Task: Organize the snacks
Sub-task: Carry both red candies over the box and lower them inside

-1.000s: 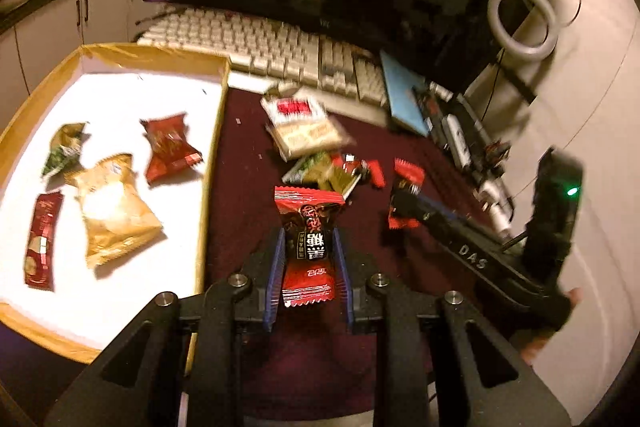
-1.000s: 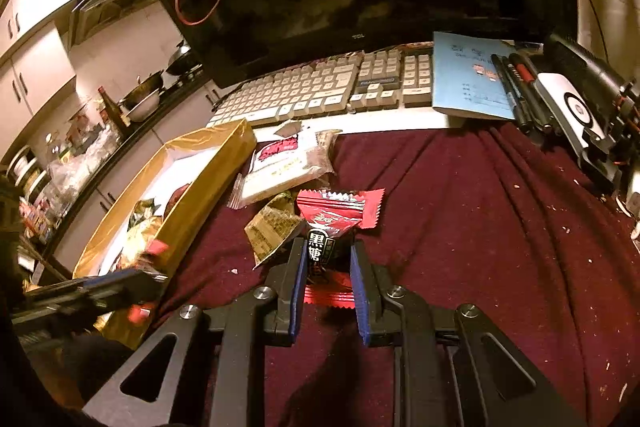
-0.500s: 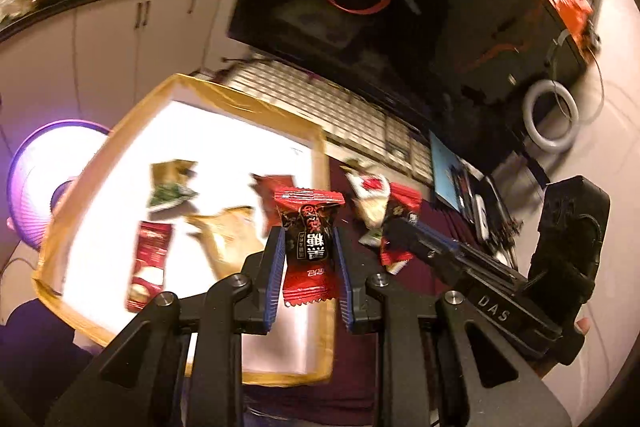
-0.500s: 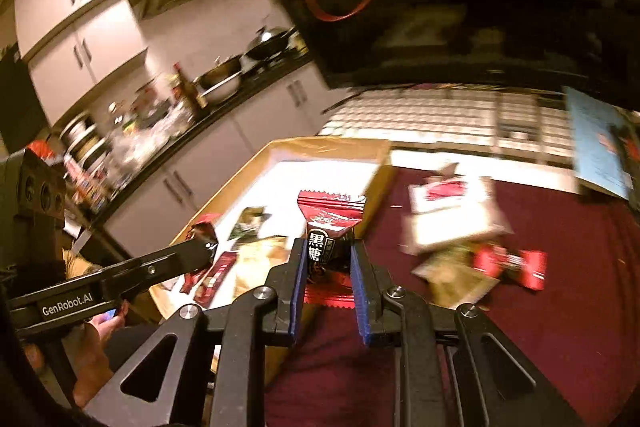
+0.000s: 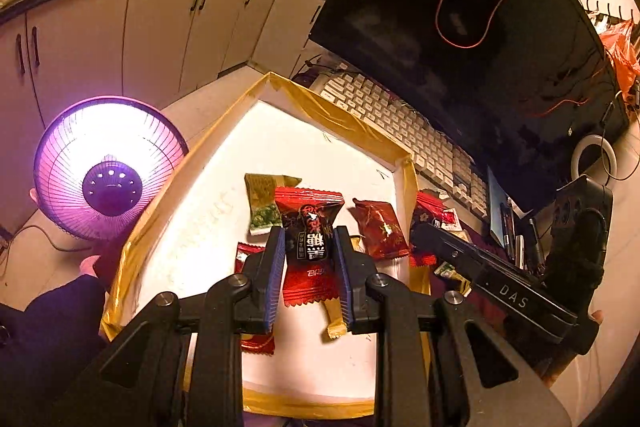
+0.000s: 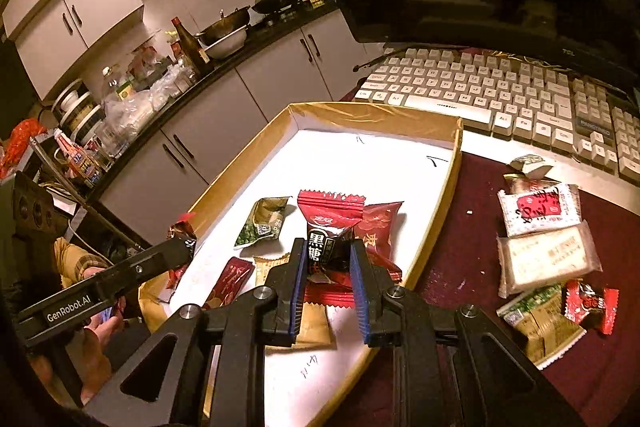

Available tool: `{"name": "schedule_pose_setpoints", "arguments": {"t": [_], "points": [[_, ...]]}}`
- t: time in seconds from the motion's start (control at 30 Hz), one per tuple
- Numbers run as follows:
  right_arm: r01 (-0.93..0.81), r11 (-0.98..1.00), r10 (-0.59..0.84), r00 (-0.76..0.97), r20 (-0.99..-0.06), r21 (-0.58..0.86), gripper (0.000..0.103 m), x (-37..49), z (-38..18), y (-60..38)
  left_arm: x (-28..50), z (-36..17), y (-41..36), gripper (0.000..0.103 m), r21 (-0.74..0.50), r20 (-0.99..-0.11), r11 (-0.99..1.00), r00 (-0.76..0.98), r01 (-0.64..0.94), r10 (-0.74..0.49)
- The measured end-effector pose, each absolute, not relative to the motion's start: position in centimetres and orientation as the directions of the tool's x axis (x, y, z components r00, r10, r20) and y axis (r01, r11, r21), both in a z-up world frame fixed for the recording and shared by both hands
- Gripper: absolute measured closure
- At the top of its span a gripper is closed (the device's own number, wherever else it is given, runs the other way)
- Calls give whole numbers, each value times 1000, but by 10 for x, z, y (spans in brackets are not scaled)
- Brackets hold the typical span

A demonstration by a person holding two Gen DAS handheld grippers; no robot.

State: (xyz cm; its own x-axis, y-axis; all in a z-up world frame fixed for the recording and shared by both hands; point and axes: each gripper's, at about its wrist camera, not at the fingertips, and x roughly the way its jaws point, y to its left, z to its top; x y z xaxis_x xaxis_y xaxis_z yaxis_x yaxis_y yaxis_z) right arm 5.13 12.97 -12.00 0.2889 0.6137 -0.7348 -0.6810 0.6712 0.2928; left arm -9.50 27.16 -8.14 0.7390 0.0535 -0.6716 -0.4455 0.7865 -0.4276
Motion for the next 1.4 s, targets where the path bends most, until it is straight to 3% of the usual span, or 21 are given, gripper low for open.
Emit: {"name": "schedule_pose_setpoints", "arguments": {"t": [0.43, 0.8, 1.4], "points": [[-710, 666, 560, 270, -784, 231, 82, 81, -110, 185, -22, -76, 308, 82, -317, -733, 837, 675, -446, 82], [-662, 720, 448, 217, -867, 206, 82, 132, -140, 229, 32, -102, 328, 82, -265, -808, 845, 585, -464, 68], [-657, 742, 385, 253, -888, 135, 82, 145, -161, 231, 56, -136, 322, 81, -215, -867, 860, 496, -463, 50]]}}
